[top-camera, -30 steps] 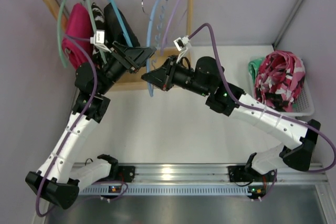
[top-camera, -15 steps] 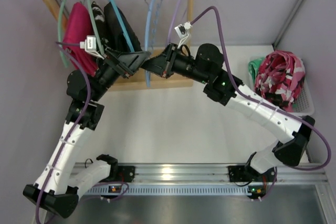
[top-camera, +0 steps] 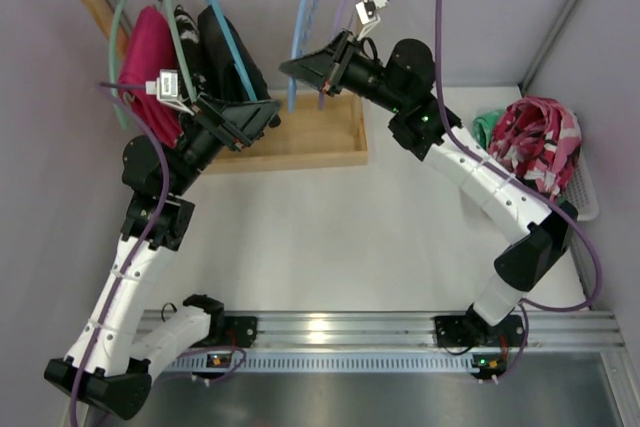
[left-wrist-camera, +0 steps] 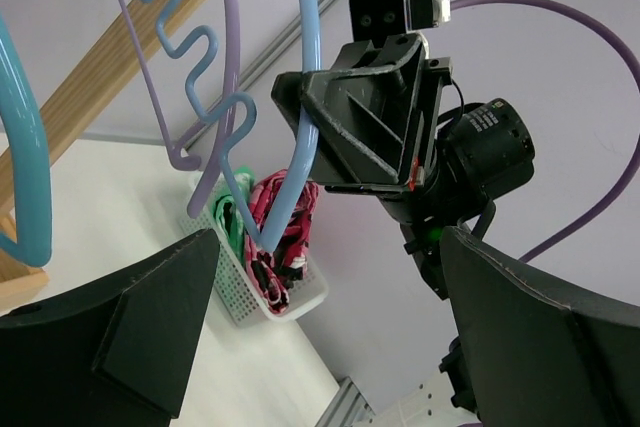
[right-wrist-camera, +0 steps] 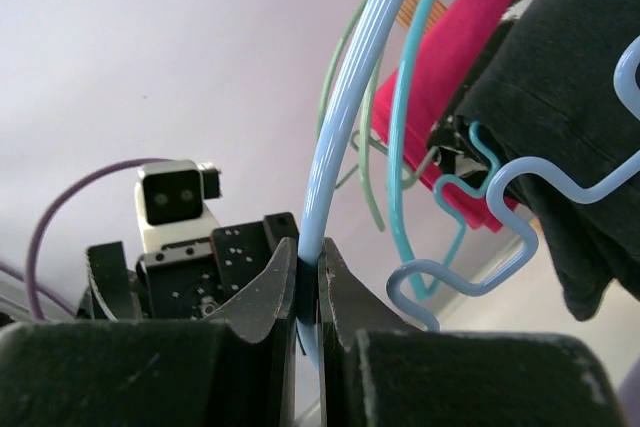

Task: Remove the trousers from the hanger

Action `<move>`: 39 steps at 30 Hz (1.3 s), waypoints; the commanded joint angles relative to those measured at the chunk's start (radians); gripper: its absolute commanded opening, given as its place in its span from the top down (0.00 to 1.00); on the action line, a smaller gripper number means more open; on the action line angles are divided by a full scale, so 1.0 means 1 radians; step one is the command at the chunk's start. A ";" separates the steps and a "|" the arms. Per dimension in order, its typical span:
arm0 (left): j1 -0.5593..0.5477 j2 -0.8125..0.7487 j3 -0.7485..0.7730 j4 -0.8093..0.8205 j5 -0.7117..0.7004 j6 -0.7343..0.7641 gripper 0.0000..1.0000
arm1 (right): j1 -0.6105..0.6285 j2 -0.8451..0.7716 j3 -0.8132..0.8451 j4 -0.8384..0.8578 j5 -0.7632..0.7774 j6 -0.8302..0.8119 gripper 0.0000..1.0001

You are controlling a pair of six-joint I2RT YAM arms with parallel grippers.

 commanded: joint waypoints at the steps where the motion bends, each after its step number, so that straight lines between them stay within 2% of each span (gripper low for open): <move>1: 0.009 -0.002 0.008 0.019 -0.001 0.002 0.02 | -0.023 0.007 0.093 0.115 -0.010 0.033 1.00; 8: 0.013 -0.011 0.000 0.019 -0.002 0.005 0.02 | -0.042 -0.007 0.069 0.050 0.060 0.099 1.00; 17: 0.018 0.004 0.006 0.021 -0.011 -0.018 0.02 | -0.062 -0.055 -0.008 0.007 0.069 0.121 1.00; 25: 0.022 0.007 0.008 0.019 -0.006 -0.012 0.02 | -0.091 -0.102 -0.114 0.032 0.053 0.131 1.00; 39: 0.029 0.011 0.008 0.019 -0.011 -0.013 0.02 | -0.128 -0.141 -0.148 0.015 0.068 0.122 1.00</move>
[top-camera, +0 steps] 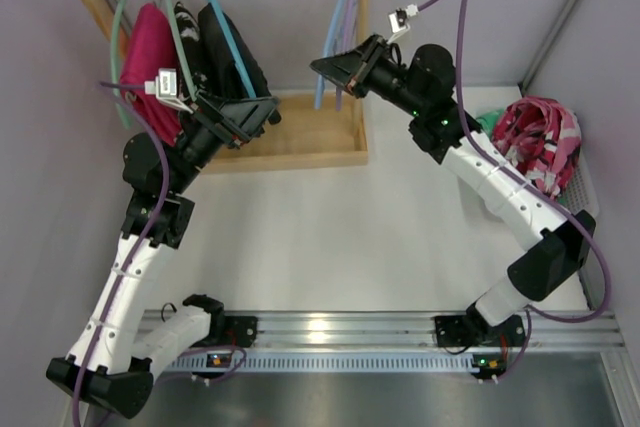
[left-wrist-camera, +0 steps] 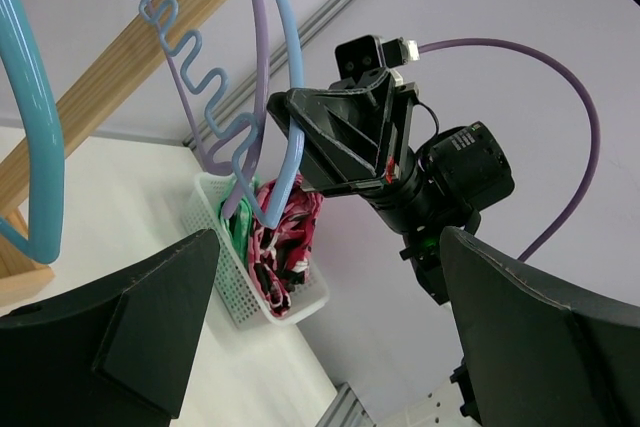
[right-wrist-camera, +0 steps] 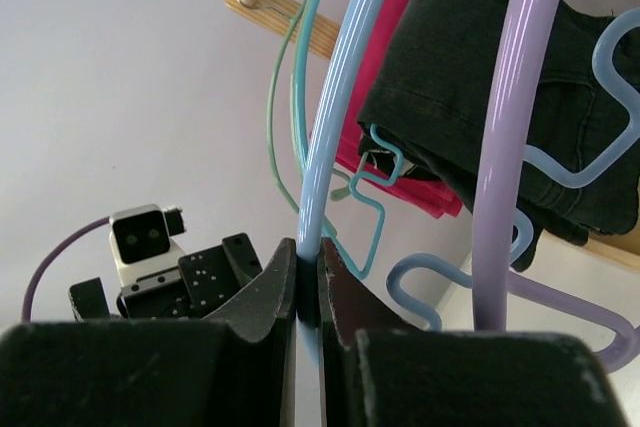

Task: Remove the trousers from the hanger

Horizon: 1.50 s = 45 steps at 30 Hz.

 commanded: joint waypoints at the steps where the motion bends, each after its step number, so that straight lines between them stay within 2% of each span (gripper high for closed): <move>1: 0.009 0.003 0.010 0.027 -0.009 0.006 0.02 | -0.016 -0.064 -0.015 0.030 0.017 -0.010 1.00; 2: 0.008 0.003 0.008 0.027 -0.007 0.010 0.02 | -0.016 -0.066 -0.019 0.025 0.018 -0.012 0.96; 4: 0.008 0.003 0.010 0.027 -0.007 0.012 0.02 | -0.016 -0.075 -0.030 0.017 0.017 -0.015 0.79; 5: 0.008 0.006 0.010 0.027 -0.007 0.012 0.02 | -0.016 -0.079 -0.033 0.016 0.017 -0.016 0.60; 7: 0.008 0.004 0.008 0.027 -0.009 0.014 0.02 | -0.015 -0.092 -0.035 0.001 0.021 -0.024 0.42; 8: 0.009 0.003 0.005 0.025 -0.010 0.015 0.02 | -0.012 -0.096 -0.035 -0.013 0.032 -0.027 0.25; 11: 0.008 0.006 -0.001 0.025 -0.012 0.021 0.02 | -0.002 -0.121 -0.042 -0.055 0.057 -0.047 0.14; 14: 0.008 0.004 -0.008 0.027 -0.012 0.024 0.02 | 0.008 -0.151 -0.061 -0.093 0.089 -0.085 0.09; 22: 0.009 0.000 -0.025 0.027 -0.010 0.032 0.02 | 0.018 -0.191 -0.079 -0.185 0.178 -0.205 0.08; 27: 0.011 -0.002 -0.021 0.025 -0.010 0.047 0.02 | 0.021 -0.201 -0.076 -0.191 0.175 -0.225 0.06; 31: 0.011 0.013 0.005 -0.036 0.025 0.165 0.02 | 0.036 -0.225 -0.072 -0.181 0.144 -0.286 0.01; 36: 0.011 0.026 0.065 -0.260 0.066 0.331 0.02 | 0.051 -0.268 -0.079 -0.243 0.156 -0.363 0.01; 45: 0.012 -0.019 0.128 -0.538 0.068 0.642 0.02 | 0.050 -0.380 -0.138 -0.358 0.213 -0.571 0.01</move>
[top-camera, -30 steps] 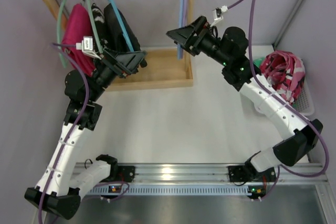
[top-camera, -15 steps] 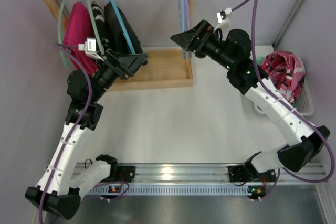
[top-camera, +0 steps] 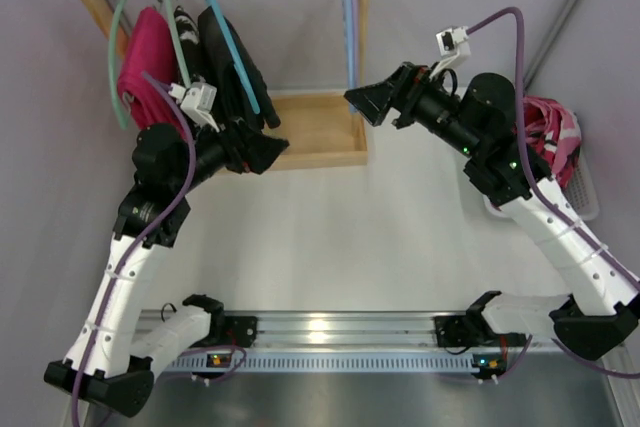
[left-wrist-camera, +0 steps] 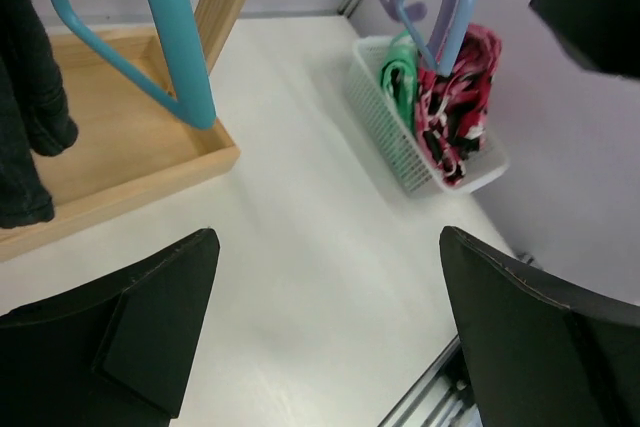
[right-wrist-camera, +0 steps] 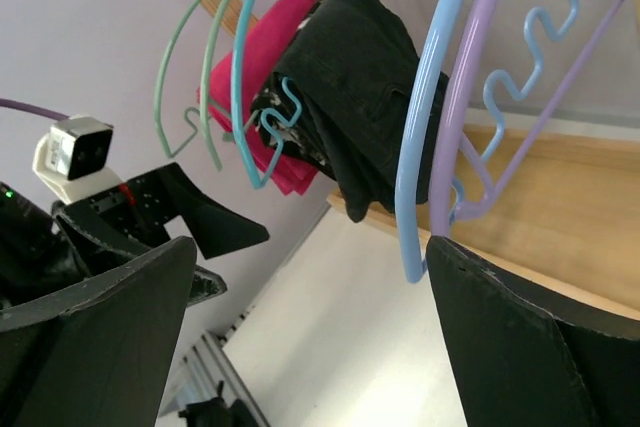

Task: Remove the trousers from the hanger

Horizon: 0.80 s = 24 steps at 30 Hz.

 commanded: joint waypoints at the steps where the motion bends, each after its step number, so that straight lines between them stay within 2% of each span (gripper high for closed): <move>1: 0.006 -0.036 0.073 -0.176 0.013 0.212 0.02 | 0.006 -0.061 -0.010 -0.060 0.033 -0.154 0.01; 7: 0.005 -0.075 0.128 -0.424 0.006 0.399 0.02 | -0.006 -0.122 0.037 -0.219 0.056 -0.405 0.01; 10: 0.006 -0.079 0.176 -0.503 -0.024 0.447 0.02 | -0.071 -0.167 0.021 -0.285 0.016 -0.472 0.01; 13: 0.005 -0.055 0.271 -0.551 -0.053 0.432 0.02 | -0.205 -0.185 0.010 -0.361 -0.048 -0.500 0.01; 16: 0.006 0.000 0.386 -0.548 -0.015 0.366 0.02 | -0.343 -0.199 -0.006 -0.384 -0.134 -0.495 0.00; 19: 0.008 0.060 0.467 -0.546 0.038 0.326 0.03 | -0.419 -0.200 -0.003 -0.418 -0.211 -0.498 0.01; 24: 0.006 0.114 0.472 -0.560 0.137 0.392 0.02 | -0.528 -0.200 -0.053 -0.474 -0.329 -0.463 0.01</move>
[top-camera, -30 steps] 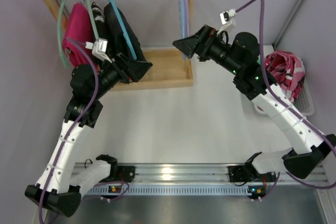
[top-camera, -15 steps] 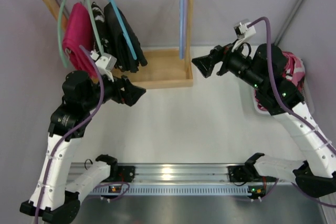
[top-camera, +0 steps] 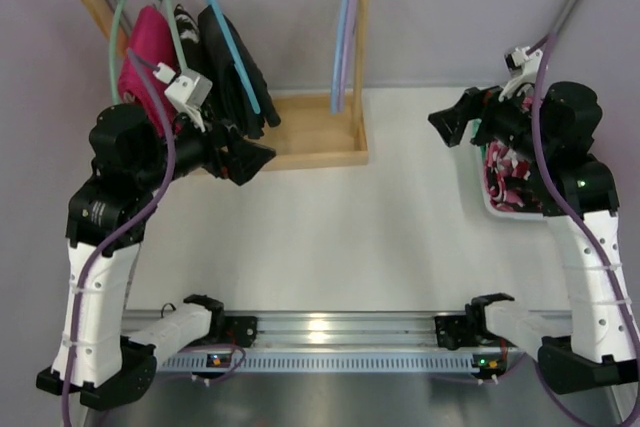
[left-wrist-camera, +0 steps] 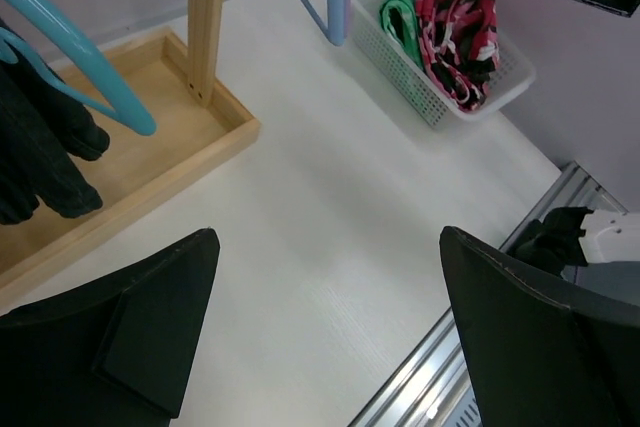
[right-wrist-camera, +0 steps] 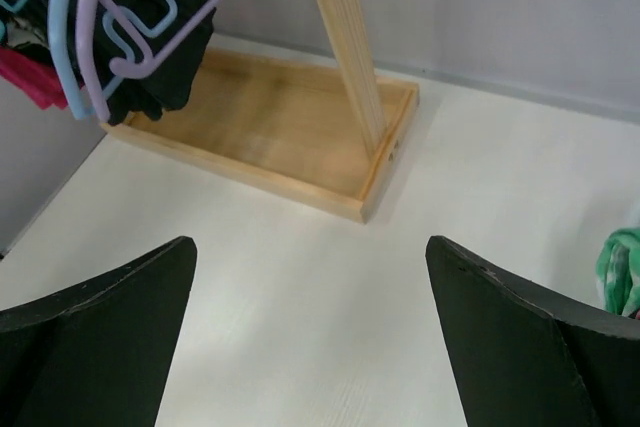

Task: Remove the trousers from the hanger

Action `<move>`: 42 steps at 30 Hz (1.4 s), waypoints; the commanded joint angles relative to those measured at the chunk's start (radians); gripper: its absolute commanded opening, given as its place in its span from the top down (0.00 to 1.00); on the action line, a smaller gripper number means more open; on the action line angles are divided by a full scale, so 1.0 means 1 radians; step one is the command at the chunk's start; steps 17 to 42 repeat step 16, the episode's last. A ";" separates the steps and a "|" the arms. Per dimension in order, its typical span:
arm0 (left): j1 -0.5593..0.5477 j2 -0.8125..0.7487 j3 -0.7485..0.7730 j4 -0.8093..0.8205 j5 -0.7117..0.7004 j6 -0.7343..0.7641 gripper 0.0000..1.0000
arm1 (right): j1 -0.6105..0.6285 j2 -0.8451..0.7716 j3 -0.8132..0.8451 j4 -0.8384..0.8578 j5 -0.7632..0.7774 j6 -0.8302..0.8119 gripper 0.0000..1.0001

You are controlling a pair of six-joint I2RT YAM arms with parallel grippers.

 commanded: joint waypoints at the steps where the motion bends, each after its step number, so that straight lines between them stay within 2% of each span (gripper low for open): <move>1: 0.005 0.041 -0.019 -0.046 0.103 0.041 0.02 | -0.076 -0.008 -0.042 -0.074 -0.150 0.007 0.01; 8: 0.006 0.049 -0.178 -0.133 -0.104 0.067 0.02 | -0.130 -0.039 -0.149 -0.160 -0.167 -0.134 0.00; 16: 0.008 0.029 -0.290 -0.141 -0.208 0.104 0.01 | -0.132 -0.077 -0.223 -0.205 -0.188 -0.142 0.01; 42: 0.008 0.029 -0.290 -0.141 -0.208 0.104 0.01 | -0.132 -0.077 -0.223 -0.205 -0.188 -0.142 0.01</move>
